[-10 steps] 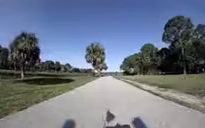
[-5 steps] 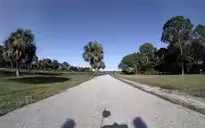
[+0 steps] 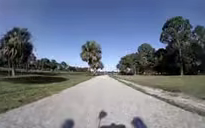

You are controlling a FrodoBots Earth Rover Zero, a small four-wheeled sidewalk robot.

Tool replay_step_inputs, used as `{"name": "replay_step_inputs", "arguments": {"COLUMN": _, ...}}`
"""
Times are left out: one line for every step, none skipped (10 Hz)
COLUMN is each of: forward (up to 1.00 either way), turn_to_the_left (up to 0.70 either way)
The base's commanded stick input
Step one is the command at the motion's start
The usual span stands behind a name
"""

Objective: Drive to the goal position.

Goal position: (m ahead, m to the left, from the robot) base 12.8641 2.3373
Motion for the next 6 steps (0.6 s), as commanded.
{"name": "replay_step_inputs", "arguments": {"forward": 0.7, "turn_to_the_left": 0.0}}
{"name": "replay_step_inputs", "arguments": {"forward": 0.7, "turn_to_the_left": 0.0}}
{"name": "replay_step_inputs", "arguments": {"forward": 0.7, "turn_to_the_left": 0.0}}
{"name": "replay_step_inputs", "arguments": {"forward": 0.7, "turn_to_the_left": 0.0}}
{"name": "replay_step_inputs", "arguments": {"forward": 0.7, "turn_to_the_left": 0.0}}
{"name": "replay_step_inputs", "arguments": {"forward": 0.7, "turn_to_the_left": 0.0}}
